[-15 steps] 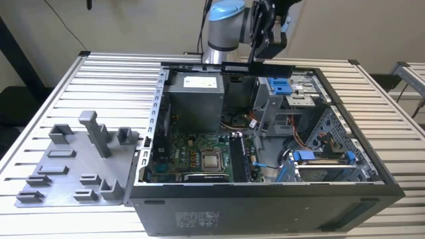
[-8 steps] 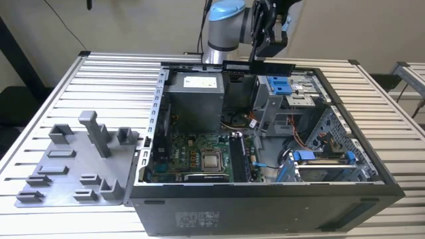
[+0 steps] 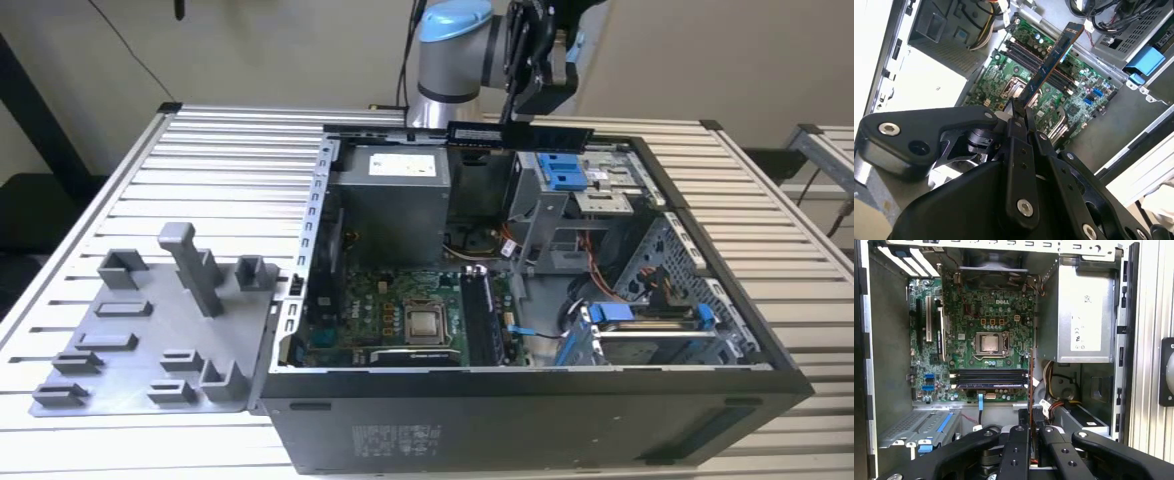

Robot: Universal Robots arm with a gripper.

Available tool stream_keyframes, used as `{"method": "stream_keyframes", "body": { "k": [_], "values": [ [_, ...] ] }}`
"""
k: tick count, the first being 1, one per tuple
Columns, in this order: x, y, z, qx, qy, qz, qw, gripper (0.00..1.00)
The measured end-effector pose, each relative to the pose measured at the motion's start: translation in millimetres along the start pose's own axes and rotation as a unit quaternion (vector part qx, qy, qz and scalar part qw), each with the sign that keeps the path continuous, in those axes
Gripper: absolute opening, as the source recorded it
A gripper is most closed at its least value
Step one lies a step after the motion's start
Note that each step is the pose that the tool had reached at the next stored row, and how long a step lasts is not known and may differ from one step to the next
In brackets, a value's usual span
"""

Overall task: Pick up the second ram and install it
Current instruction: 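Insert the second ram into the second slot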

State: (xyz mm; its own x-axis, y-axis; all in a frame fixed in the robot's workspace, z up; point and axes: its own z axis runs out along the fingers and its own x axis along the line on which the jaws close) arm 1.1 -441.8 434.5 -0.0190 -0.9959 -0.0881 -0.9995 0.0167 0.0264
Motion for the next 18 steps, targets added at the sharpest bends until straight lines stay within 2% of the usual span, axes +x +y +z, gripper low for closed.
{"method": "stream_keyframes", "body": {
  "k": [6,9,18],
  "values": [
    [-0.1,-0.1,0.0,0.0002,-0.0001,0.002,1.0,0.14],
    [-0.1,-0.1,0.2,0.0018,-0.0005,0.021,0.9998,0.14],
    [0.0,0.0,0.2,0.0045,-0.0013,0.051,0.9987,0.14]
  ]
}}
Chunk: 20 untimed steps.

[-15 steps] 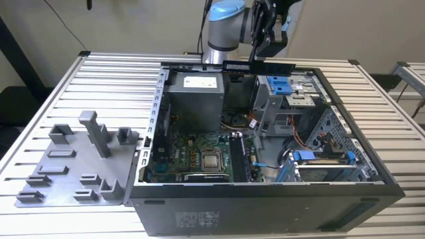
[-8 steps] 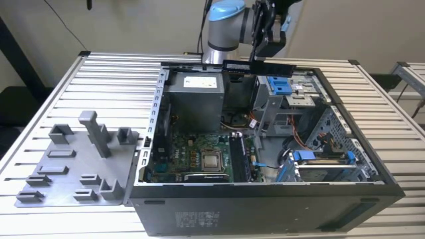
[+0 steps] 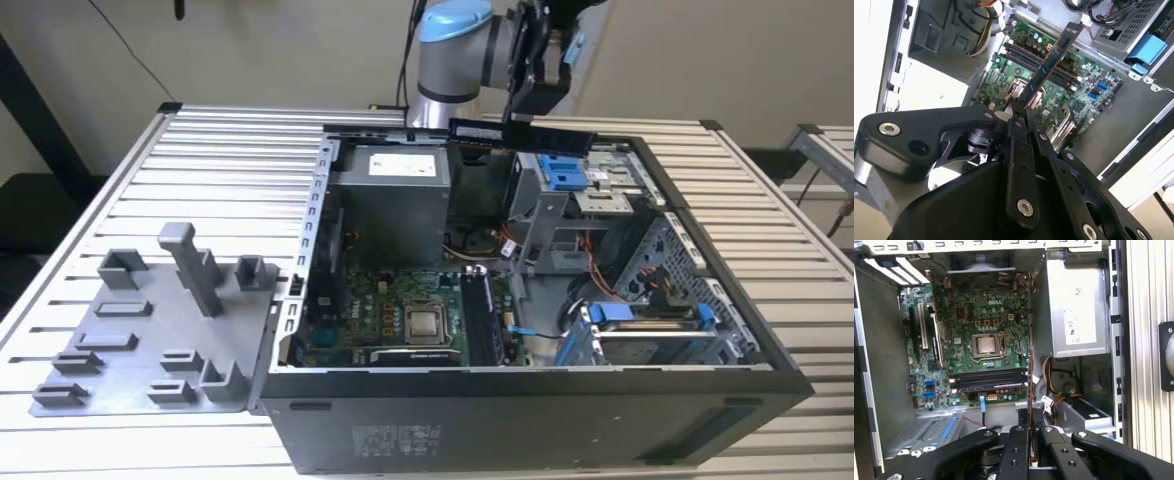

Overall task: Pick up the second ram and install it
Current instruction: 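Insert the second ram into the second slot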

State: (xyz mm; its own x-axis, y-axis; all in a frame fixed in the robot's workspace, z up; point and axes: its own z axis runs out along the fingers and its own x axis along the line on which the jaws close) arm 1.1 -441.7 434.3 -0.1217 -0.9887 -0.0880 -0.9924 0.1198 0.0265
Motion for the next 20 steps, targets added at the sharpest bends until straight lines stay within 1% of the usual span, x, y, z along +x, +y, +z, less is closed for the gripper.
{"method": "stream_keyframes", "body": {
  "k": [5,10,16,20],
  "values": [
    [0.0,0.0,0.1,0.0017,-0.0006,0.019,0.9998,0.14],
    [0.0,0.0,0.1,0.0034,-0.001,0.038,0.9993,0.14],
    [0.0,0.0,0.3,0.0053,-0.0016,0.06,0.9982,0.14],
    [0.0,0.0,0.4,0.0065,-0.002,0.074,0.9973,0.14]
  ]
}}
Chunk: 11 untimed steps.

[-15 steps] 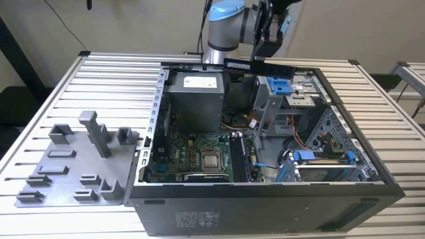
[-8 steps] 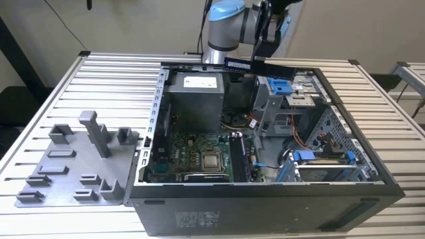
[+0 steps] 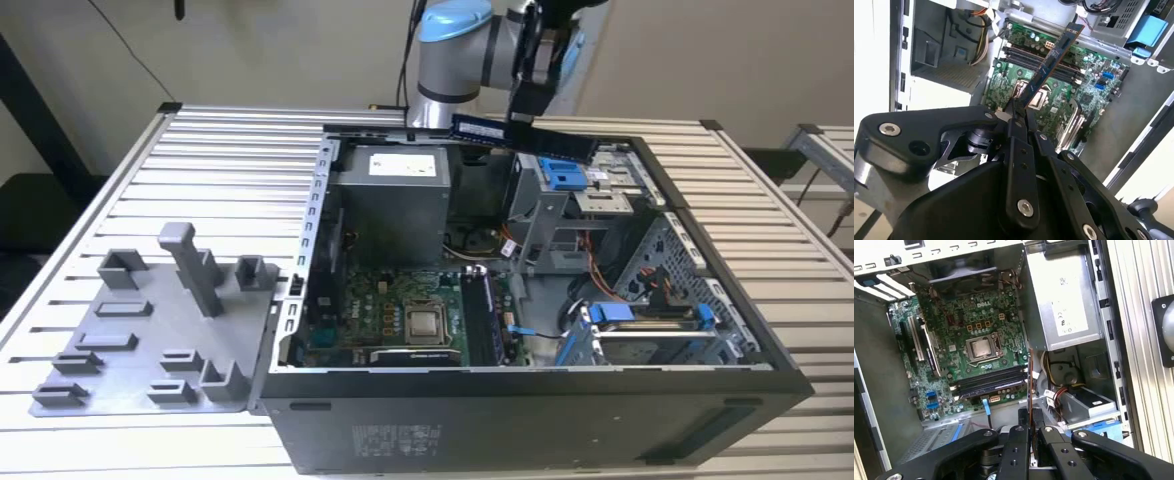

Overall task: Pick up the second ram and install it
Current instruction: 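Insert the second ram into the second slot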

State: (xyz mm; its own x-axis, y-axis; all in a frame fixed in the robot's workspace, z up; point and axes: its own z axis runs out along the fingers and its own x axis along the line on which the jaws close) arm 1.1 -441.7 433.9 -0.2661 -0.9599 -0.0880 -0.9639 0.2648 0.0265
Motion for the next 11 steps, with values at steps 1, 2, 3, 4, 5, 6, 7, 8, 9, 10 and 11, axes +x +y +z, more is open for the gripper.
{"method": "stream_keyframes", "body": {
  "k": [1,2,3,4,5,6,7,8,9,10,11],
  "values": [
    [0.0,0.0,0.0,0.0003,-0.0001,0.004,1.0,0.14],
    [0.0,0.0,0.0,0.0006,-0.0002,0.007,1.0,0.14],
    [0.0,0.0,0.0,0.001,-0.0003,0.011,0.9999,0.14],
    [0.0,0.0,0.1,0.0013,-0.0004,0.015,0.9999,0.14],
    [0.0,0.0,0.1,0.0016,-0.0005,0.018,0.9998,0.14],
    [0.0,0.0,0.1,0.002,-0.0006,0.023,0.9997,0.14],
    [0.0,0.0,0.1,0.0025,-0.0007,0.028,0.9996,0.14],
    [0.0,0.0,0.2,0.0029,-0.0008,0.033,0.9995,0.14],
    [0.0,0.0,0.2,0.0033,-0.0009,0.037,0.9993,0.14],
    [0.1,0.0,0.2,0.0037,-0.0011,0.042,0.9991,0.14],
    [0.1,0.0,0.2,0.0042,-0.0012,0.047,0.9989,0.14]
  ]
}}
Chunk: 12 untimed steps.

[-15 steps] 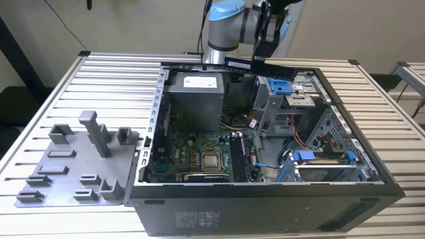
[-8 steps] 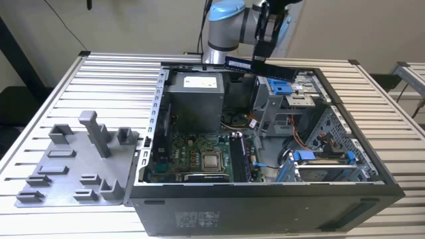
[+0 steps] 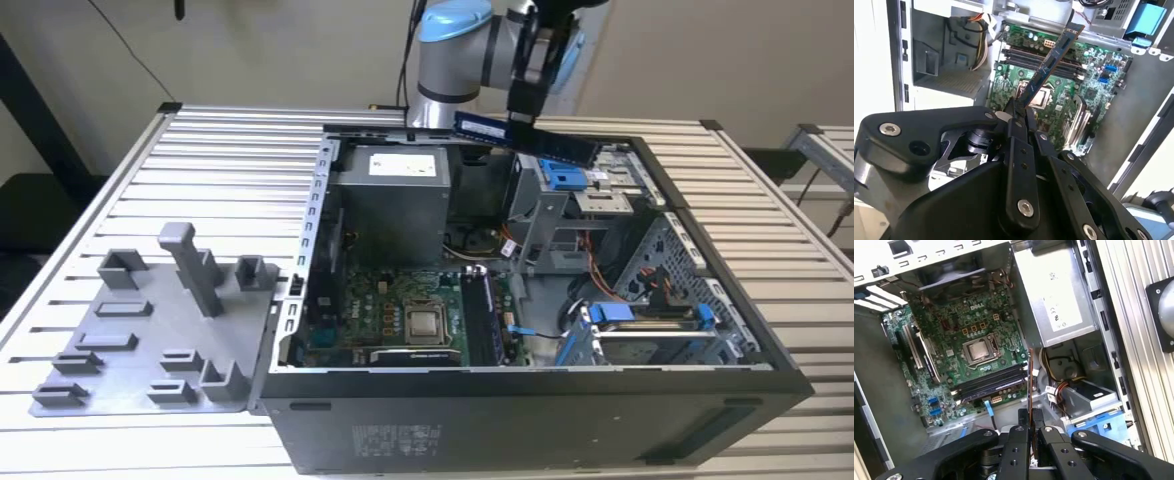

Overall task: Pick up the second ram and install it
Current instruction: 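Insert the second ram into the second slot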

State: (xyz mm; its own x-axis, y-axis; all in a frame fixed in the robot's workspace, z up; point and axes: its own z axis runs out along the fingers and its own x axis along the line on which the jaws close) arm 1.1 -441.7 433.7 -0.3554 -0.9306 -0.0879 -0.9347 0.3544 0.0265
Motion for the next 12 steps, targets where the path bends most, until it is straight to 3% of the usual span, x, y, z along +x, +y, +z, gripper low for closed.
{"method": "stream_keyframes", "body": {
  "k": [7,12],
  "values": [
    [0.0,0.0,0.4,0.003,-0.001,0.034,0.9994,0.14],
    [0.0,0.0,0.7,0.0064,-0.002,0.073,0.9973,0.14]
  ]
}}
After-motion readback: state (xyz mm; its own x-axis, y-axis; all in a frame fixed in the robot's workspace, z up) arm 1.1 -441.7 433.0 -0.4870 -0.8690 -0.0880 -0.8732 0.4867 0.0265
